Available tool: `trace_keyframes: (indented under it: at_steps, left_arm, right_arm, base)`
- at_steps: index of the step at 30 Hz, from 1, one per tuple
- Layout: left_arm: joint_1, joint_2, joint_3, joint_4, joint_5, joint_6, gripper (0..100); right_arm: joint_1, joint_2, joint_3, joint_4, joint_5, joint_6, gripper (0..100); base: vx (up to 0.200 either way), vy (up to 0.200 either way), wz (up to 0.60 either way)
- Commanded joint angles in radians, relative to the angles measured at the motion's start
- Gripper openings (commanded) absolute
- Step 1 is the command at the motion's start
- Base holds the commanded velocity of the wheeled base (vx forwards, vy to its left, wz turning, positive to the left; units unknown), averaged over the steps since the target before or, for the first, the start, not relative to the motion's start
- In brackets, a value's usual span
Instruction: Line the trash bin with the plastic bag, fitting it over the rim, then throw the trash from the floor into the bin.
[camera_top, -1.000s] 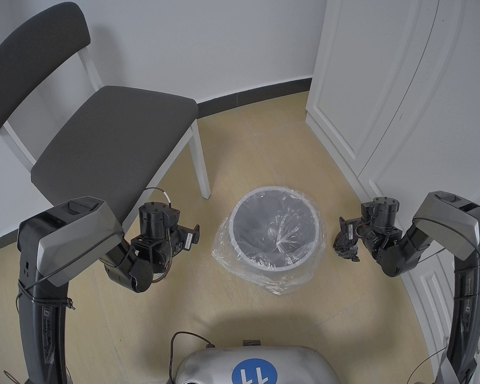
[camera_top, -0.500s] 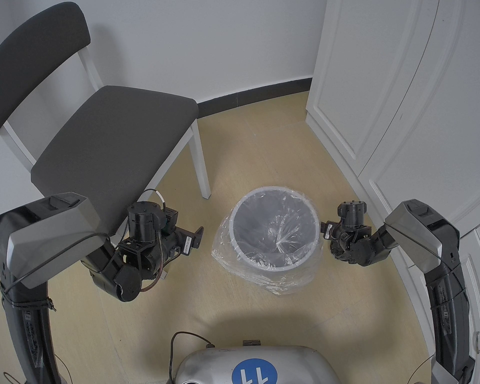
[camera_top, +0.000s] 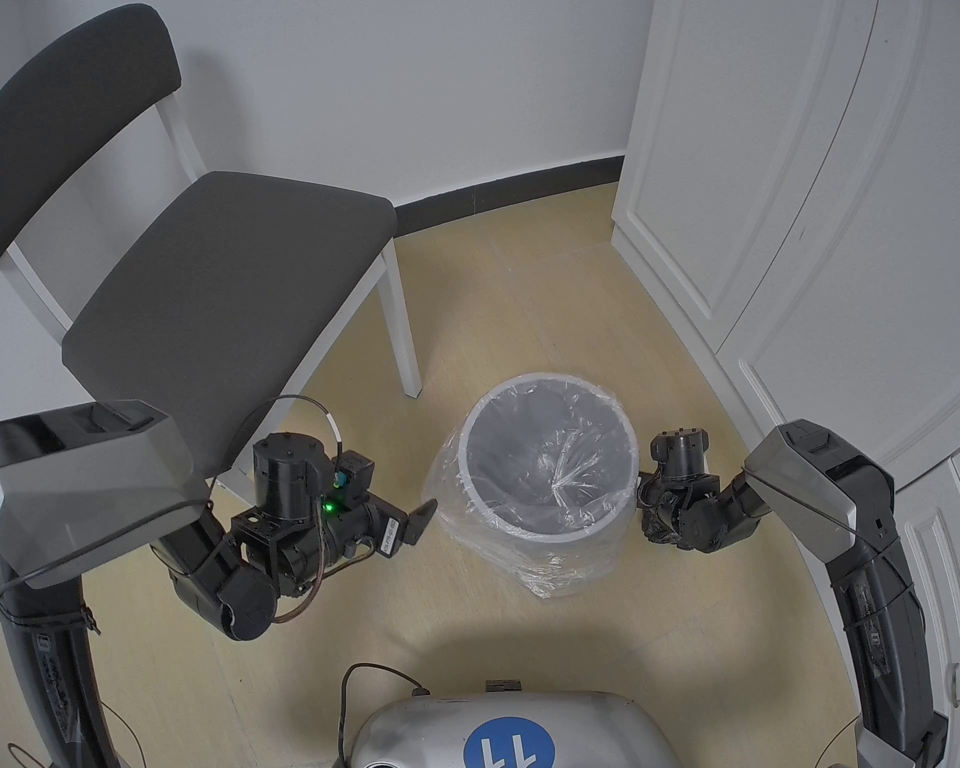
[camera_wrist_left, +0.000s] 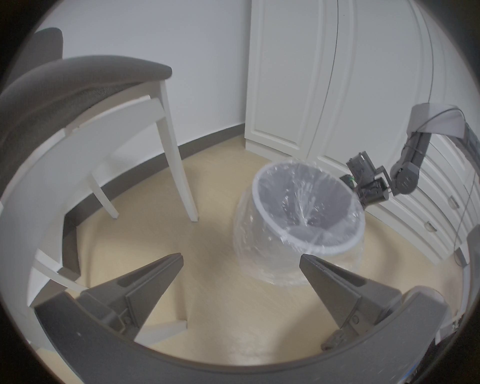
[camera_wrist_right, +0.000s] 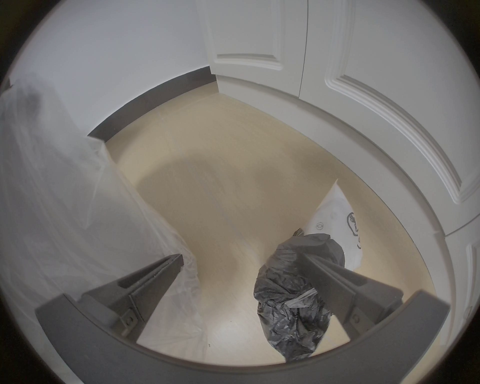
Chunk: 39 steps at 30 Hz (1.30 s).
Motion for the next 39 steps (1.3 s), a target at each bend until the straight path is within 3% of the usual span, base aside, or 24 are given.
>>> trace_keyframes:
  at_steps: [1, 10, 13, 17, 21, 24, 28, 35, 39]
  left_arm:
    - [-0.046, 0.081, 0.024, -0.007, -0.029, -0.002, 100]
    - [-0.196, 0.240, 0.054, -0.194, -0.023, -0.014, 100]
    - [-0.217, 0.303, 0.039, -0.251, -0.006, -0.012, 100]
    - [-0.237, 0.351, -0.024, -0.243, 0.072, -0.015, 100]
    - [-0.237, 0.398, -0.107, -0.239, 0.097, -0.029, 100]
    - [-0.248, 0.412, -0.217, -0.144, 0.114, -0.084, 100]
    - [-0.251, 0.424, -0.345, 0.016, 0.213, -0.166, 100]
    - [-0.216, 0.467, -0.481, 0.117, 0.259, -0.167, 100]
    - [-0.190, 0.516, -0.588, 0.174, 0.344, -0.163, 100]
  right_arm:
    - [0.007, 0.005, 0.017, -0.003, 0.000, -0.003, 100]
    - [0.007, 0.003, 0.023, -0.003, 0.009, -0.004, 100]
    - [0.007, 0.003, 0.023, -0.003, 0.009, -0.004, 100]
    - [0.007, 0.005, 0.023, -0.003, 0.009, -0.004, 100]
    - [0.008, 0.005, 0.023, -0.003, 0.009, -0.004, 100]
    - [0.007, 0.005, 0.023, -0.003, 0.009, -0.004, 100]
    - [0.005, 0.005, 0.023, -0.003, 0.009, -0.006, 100]
    - [0.004, 0.005, 0.022, -0.003, 0.009, -0.007, 100]
    - [-0.003, 0.002, 0.023, -0.005, 0.009, -0.011, 100]
  base:
    - [0.000, 0.000, 0.00]
    - [0.000, 0.000, 0.00]
    - [0.000, 0.000, 0.00]
    - [0.000, 0.000, 0.00]
    - [0.000, 0.000, 0.00]
    - [0.000, 0.000, 0.00]
    - [0.000, 0.000, 0.00]
    - [0.000, 0.000, 0.00]
    - [0.000, 0.000, 0.00]
